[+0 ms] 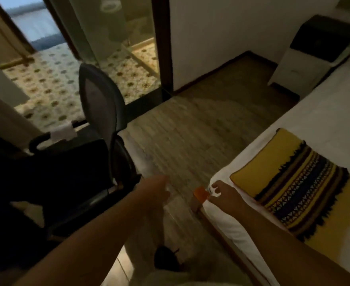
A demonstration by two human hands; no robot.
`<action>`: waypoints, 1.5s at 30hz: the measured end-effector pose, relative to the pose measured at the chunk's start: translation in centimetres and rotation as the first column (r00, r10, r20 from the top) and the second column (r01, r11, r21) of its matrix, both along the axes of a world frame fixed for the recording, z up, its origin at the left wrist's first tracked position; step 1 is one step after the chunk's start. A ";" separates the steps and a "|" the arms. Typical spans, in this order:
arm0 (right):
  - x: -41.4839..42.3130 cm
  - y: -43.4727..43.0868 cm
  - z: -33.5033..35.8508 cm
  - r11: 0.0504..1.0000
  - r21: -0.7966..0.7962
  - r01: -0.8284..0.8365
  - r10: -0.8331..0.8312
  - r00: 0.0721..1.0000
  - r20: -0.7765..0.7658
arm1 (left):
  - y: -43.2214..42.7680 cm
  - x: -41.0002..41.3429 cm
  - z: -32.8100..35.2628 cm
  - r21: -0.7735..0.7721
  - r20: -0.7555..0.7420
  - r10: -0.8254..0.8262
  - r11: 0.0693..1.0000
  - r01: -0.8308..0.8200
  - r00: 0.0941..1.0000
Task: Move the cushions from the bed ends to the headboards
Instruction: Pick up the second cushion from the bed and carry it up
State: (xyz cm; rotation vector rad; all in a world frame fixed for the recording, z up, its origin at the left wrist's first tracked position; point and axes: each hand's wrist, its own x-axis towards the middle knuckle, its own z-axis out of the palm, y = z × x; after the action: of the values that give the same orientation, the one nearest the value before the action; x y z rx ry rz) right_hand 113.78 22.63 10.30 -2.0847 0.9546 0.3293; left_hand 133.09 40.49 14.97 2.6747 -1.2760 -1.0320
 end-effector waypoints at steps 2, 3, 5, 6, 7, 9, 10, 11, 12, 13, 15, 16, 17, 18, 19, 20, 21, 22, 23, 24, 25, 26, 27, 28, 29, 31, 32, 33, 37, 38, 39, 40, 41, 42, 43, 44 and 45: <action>1.5 -1.1 0.3 0.996 -0.005 0.088 -0.088 0.996 0.004 | -3.1 2.7 0.3 -0.011 -0.029 -0.040 0.999 0.039 0.999; 2.1 -1.9 0.4 0.993 -0.004 0.117 -0.117 0.993 0.008 | -4.7 3.8 0.3 -0.018 -0.030 -0.061 0.998 0.061 0.998; 3.2 -3.8 0.4 0.992 -0.003 0.129 -0.129 0.992 -0.009 | -8.0 5.7 0.0 -0.004 -0.035 -0.119 0.993 0.119 0.992; 3.6 -4.8 0.3 0.992 0.003 0.127 -0.127 0.992 -0.021 | -9.7 6.5 -0.1 -0.001 -0.051 -0.148 0.989 0.148 0.988; 4.0 -6.0 0.1 0.991 0.005 0.133 -0.133 0.991 -0.031 | -11.4 7.2 -0.3 -0.006 -0.062 -0.182 0.983 0.182 0.981; 4.7 -8.5 -0.7 0.985 0.003 0.173 -0.173 0.984 -0.047 | -14.9 8.5 -0.8 -0.008 -0.058 -0.232 0.973 0.232 0.971; 5.1 -9.8 -1.2 0.978 0.008 0.209 -0.209 0.977 -0.047 | -16.7 8.9 -0.9 -0.007 -0.056 -0.245 0.970 0.245 0.968; 5.4 -11.3 -1.6 0.967 0.019 0.255 -0.254 0.966 -0.041 | -18.5 9.3 -1.0 -0.003 -0.052 -0.260 0.966 0.260 0.964; 5.6 -12.6 -2.0 0.954 0.034 0.298 -0.297 0.954 -0.034 | -20.3 9.6 -0.9 0.001 -0.051 -0.276 0.961 0.277 0.960; 5.7 -14.0 -2.3 0.941 0.044 0.335 -0.334 0.942 -0.027 | -22.2 9.7 -0.9 0.004 -0.044 -0.299 0.954 0.299 0.953; 5.4 -16.5 -2.6 0.916 0.060 0.397 -0.397 0.918 -0.016 | -26.0 9.8 -0.8 0.007 -0.033 -0.365 0.931 0.365 0.930; 5.1 -17.6 -2.5 0.899 0.068 0.432 -0.433 0.902 -0.009 | -27.9 9.7 -0.6 0.011 -0.030 -0.399 0.917 0.400 0.916; 4.6 -18.6 -2.3 0.880 0.074 0.468 -0.470 0.883 -0.001 | -29.8 9.4 -0.5 0.012 -0.026 -0.431 0.902 0.432 0.902; 4.0 -19.4 -2.1 0.858 0.081 0.507 -0.509 0.861 0.003 | -31.6 9.0 -0.5 0.016 -0.024 -0.463 0.886 0.463 0.886; 3.3 -20.2 -2.0 0.831 0.088 0.549 -0.552 0.834 0.005 | -33.3 8.5 -0.6 0.018 -0.021 -0.498 0.867 0.498 0.867; 2.5 -20.9 -1.8 0.802 0.091 0.591 -0.594 0.805 0.004 | -35.3 7.9 -0.6 0.014 -0.019 -0.541 0.841 0.542 0.841; 1.7 -21.7 -1.8 0.772 0.090 0.629 -0.631 0.775 -0.006 | -37.3 7.3 -0.7 0.010 -0.023 -0.580 0.814 0.581 0.814; 0.8 -22.3 -1.8 0.740 0.092 0.666 -0.667 0.744 -0.019 | -39.2 6.5 -0.9 0.007 -0.032 -0.613 0.790 0.614 0.789; -0.2 -22.9 -1.8 0.703 0.098 0.705 -0.706 0.708 -0.026 | -41.1 5.6 -1.0 0.004 -0.043 -0.646 0.763 0.646 0.763; -1.2 -23.3 -1.9 0.660 0.105 0.744 -0.746 0.666 -0.030 | -43.0 4.6 -1.2 0.002 -0.055 -0.682 0.731 0.683 0.730; -2.2 -23.7 -2.0 0.614 0.106 0.782 -0.784 0.620 -0.033 | -45.0 3.4 -1.5 -0.002 -0.066 -0.716 0.697 0.717 0.695; -3.2 -23.9 -2.1 0.567 0.102 0.817 -0.819 0.573 -0.037 | -47.0 2.2 -1.8 -0.008 -0.072 -0.751 0.659 0.752 0.657; -4.1 -24.1 -2.3 0.519 0.099 0.849 -0.850 0.525 -0.045 | -49.0 1.0 -2.2 -0.016 -0.067 -0.791 0.611 0.792 0.608; -4.8 -24.3 -2.6 0.472 0.096 0.876 -0.876 0.479 -0.058 | -51.0 -0.1 -2.7 -0.027 -0.057 -0.838 0.545 0.838 0.543; -5.4 -24.4 -2.9 0.426 0.091 0.900 -0.898 0.433 -0.077 | -52.9 -1.1 -3.4 -0.039 -0.049 -0.886 0.464 0.885 0.462; -6.3 -24.8 -3.3 0.312 0.066 0.948 -0.942 0.317 -0.111 | -56.6 -3.1 -4.7 -0.042 -0.041 -0.959 0.283 0.958 0.282; -6.5 -25.0 -3.5 0.235 0.063 0.970 -0.964 0.241 -0.113 | -58.4 -4.1 -5.2 -0.026 -0.044 -0.978 0.203 0.979 0.202; -6.6 -25.2 -3.5 0.158 0.056 0.986 -0.981 0.164 -0.106 | -60.2 -5.2 -5.7 -0.008 -0.039 -0.992 0.124 0.992 0.124; -5.8 -25.4 -2.8 -0.049 -0.008 0.999 -0.992 -0.050 -0.116 | -65.1 -9.2 -6.8 0.067 -0.086 -0.982 -0.176 0.982 -0.170; -5.3 -25.3 -2.8 -0.108 -0.017 0.994 -0.987 -0.109 -0.115 | -65.7 -10.0 -7.0 0.082 -0.095 -0.970 -0.233 0.969 -0.225; -4.7 -25.1 -2.7 -0.165 -0.022 0.986 -0.980 -0.166 -0.113 | -66.1 -10.7 -7.2 0.094 -0.089 -0.956 -0.286 0.954 -0.278; -4.1 -25.0 -2.7 -0.218 -0.017 0.976 -0.969 -0.219 -0.112 | -66.4 -11.3 -7.3 0.106 -0.090 -0.940 -0.338 0.935 -0.330; -3.3 -24.7 -2.7 -0.269 -0.004 0.963 -0.957 -0.267 -0.115 | -66.4 -11.8 -7.4 0.114 -0.095 -0.920 -0.389 0.914 -0.380; -2.6 -24.4 -2.8 -0.313 0.008 0.950 -0.944 -0.310 -0.113 | -66.3 -12.3 -7.4 0.120 -0.099 -0.897 -0.440 0.890 -0.430; -1.9 -24.0 -2.9 -0.354 0.013 0.935 -0.930 -0.350 -0.108 | -66.0 -12.7 -7.4 0.118 -0.099 -0.876 -0.482 0.868 -0.472; -1.3 -23.6 -3.0 -0.387 0.011 0.922 -0.918 -0.384 -0.100 | -65.7 -12.9 -7.2 0.114 -0.103 -0.861 -0.508 0.854 -0.498; -0.7 -23.3 -3.0 -0.416 0.007 0.909 -0.906 -0.413 -0.092 | -65.4 -13.1 -7.0 0.110 -0.108 -0.851 -0.525 0.844 -0.514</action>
State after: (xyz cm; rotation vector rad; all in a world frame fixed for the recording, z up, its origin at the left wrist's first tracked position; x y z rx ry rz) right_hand 113.10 -0.63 7.33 -0.2817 2.3308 -0.6033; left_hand 119.99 -24.92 7.92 0.2851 -3.7945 -0.7185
